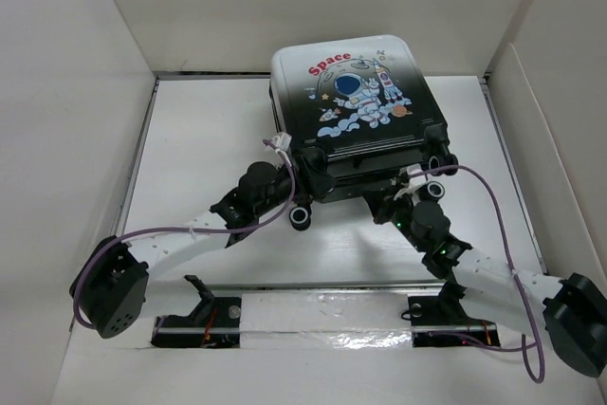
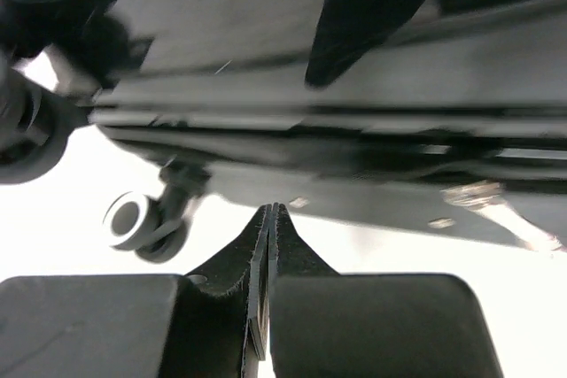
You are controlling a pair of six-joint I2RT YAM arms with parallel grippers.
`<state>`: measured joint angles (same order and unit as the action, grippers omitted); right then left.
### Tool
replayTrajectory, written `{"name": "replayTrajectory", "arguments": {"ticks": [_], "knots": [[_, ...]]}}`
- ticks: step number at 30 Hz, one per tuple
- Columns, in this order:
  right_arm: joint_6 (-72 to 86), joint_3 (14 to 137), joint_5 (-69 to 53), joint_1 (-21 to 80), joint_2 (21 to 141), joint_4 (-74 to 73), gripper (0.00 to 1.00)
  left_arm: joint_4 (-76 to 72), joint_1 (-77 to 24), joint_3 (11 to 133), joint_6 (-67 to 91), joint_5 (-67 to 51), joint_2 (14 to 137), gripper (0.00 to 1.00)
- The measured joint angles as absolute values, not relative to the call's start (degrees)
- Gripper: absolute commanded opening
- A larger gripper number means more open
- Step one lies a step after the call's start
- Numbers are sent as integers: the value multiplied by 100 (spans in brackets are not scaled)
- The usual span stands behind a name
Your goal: Pack the luggage
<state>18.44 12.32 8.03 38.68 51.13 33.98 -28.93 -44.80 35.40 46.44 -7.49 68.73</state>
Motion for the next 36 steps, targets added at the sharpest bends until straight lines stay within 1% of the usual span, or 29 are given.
{"name": "replayTrajectory", "arguments": {"ticks": [4, 5, 7, 8, 10, 11, 13, 14, 17, 19, 25, 31, 32, 34, 36], "knots": [[1953, 1278, 1238, 4560, 5502, 3240, 0, -2862, -4491, 3682, 4661, -794, 7002, 0], [1986, 1278, 1293, 4611, 5524, 3131, 2, -2832, -4491, 3706, 4659, -799, 7006, 0], [2071, 1253, 1372, 4390, 5426, 2971, 13, -2786, -4493, 3726, 4654, -803, 7006, 0], [2119, 1232, 1380, 4187, 5304, 2897, 24, -2775, -4493, 3726, 4652, -801, 7004, 0], [2198, 1214, 1426, 3789, 4978, 2703, 32, -2751, -4493, 3726, 4641, -794, 6989, 0], [2224, 1214, 1433, 3586, 4812, 2615, 39, -2740, -4495, 3726, 4633, -788, 6976, 0], [2279, 1214, 1420, 3234, 4539, 2488, 45, -2687, -4495, 3726, 4595, -766, 6928, 0], [2290, 1214, 1393, 3092, 4466, 2449, 50, -2663, -4495, 3726, 4591, -762, 6904, 0], [2290, 1214, 1223, 2685, 4556, 2381, 56, -2558, -4504, 3726, 4595, -753, 6814, 0], [2272, 1216, 1046, 2445, 4823, 2370, 58, -2523, -4512, 3726, 4600, -753, 6781, 0], [2058, 1326, 287, 2064, 5675, 2510, 56, -2423, -4528, 3726, 4609, -755, 6711, 0], [1872, 1409, -113, 2060, 5975, 3022, 50, -2375, -4530, 3726, 4609, -770, 6689, 0], [1850, 1428, -137, 2060, 6007, 3087, 44, -2375, -4530, 3726, 4609, -770, 6689, 0], [1782, 1448, -178, 2060, 6080, 3140, 36, -2375, -4530, 3726, 4609, -773, 6689, 0], [1756, 1450, -207, 2058, 6149, 3173, 21, -2377, -4530, 3726, 4609, -773, 6689, 0]]}}
